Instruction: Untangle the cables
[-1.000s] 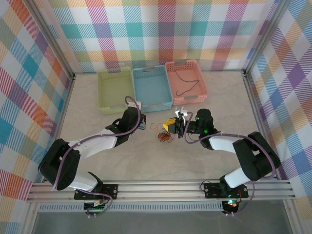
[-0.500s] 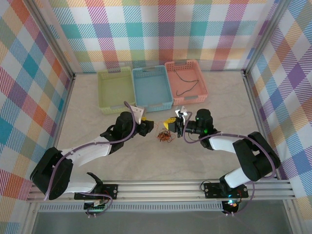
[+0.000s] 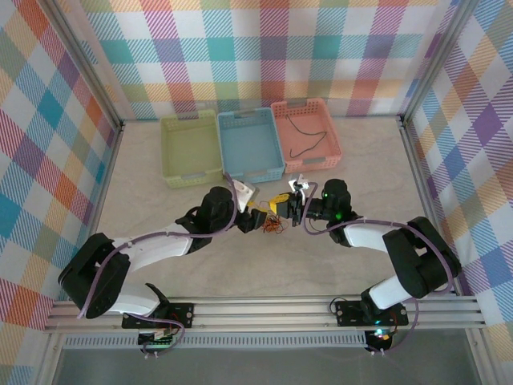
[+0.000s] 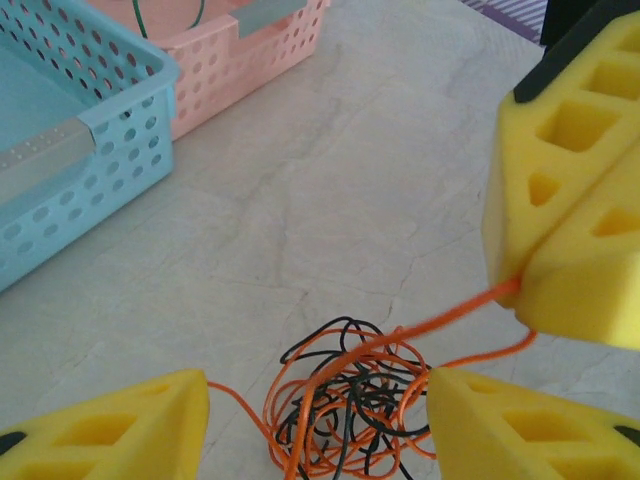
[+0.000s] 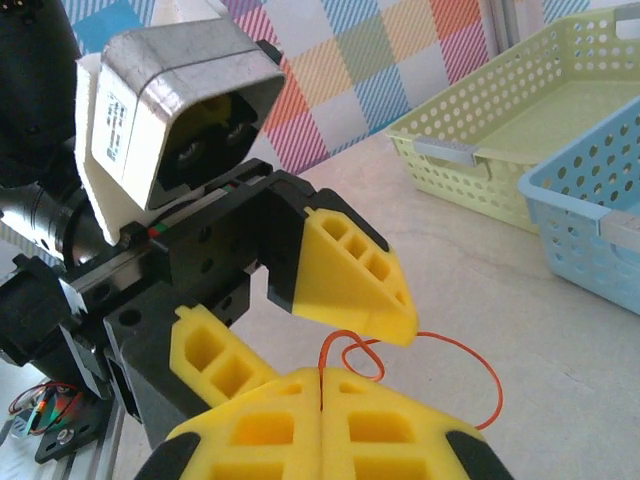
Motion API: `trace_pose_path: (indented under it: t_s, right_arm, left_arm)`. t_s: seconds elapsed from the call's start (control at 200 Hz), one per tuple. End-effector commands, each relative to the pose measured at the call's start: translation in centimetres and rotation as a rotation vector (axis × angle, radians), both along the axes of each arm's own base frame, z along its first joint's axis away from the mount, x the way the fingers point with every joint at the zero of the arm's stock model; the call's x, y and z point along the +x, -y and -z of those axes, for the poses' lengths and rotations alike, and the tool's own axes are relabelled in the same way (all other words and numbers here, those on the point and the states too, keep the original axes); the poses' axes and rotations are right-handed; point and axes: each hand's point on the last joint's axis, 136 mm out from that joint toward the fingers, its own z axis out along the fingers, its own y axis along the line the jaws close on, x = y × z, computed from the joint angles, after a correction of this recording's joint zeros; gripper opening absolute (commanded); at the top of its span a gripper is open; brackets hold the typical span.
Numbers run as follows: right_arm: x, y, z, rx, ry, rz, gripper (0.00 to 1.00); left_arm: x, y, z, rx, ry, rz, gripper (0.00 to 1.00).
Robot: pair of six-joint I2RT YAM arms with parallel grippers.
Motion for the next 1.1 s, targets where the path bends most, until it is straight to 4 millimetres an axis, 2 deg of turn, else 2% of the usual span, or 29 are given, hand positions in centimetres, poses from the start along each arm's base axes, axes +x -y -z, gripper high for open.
trace_pose_path:
  t_s: [0.0,0.26,0.495,0.705,0.79,0.885,0.97,1.095]
  right_arm:
    - [-0.9,-0.7,-2.2,0.053,0.044,-0.092,0.00]
    - [-2.0,-1.3,-2.2,0.056,0.053,-0.166,0.00]
    - [-2.3,-1.5,-2.1,0.053,0.050,-0.185,0.00]
    - [-2.1,-1.5,-2.0,0.048,0.050,-0.177,0.00]
    - [-2.1,-1.4,-2.0,0.046,0.047,-0.174,0.00]
    - [-1.9,-1.5,-2.0,0.043,0.049,-0.166,0.00]
    - [-1.7,-1.4,-1.8,0.034,0.047,-0.150,0.04]
    - [-1.5,-1.4,-1.6,0.025,0.050,-0.133,0.04]
  left_arm:
    - [1.1,0.0,-0.7,0.040,0.050,-0.033,0.59]
    - [3.2,-2.1,0.0,0.124,0.059,-0.200,0.52]
    - [3.3,-2.3,0.0,0.129,0.059,-0.214,0.43]
    - [3.5,-2.7,-0.1,0.133,0.058,-0.238,0.25]
    - [3.6,-3.1,-0.3,0.132,0.065,-0.265,0.11]
    - [3.7,-3.4,-0.5,0.127,0.071,-0.281,0.00]
    - [3.6,-3.7,-0.9,0.116,0.081,-0.293,0.00]
    - [3.4,-3.8,-1.2,0.097,0.094,-0.294,0.00]
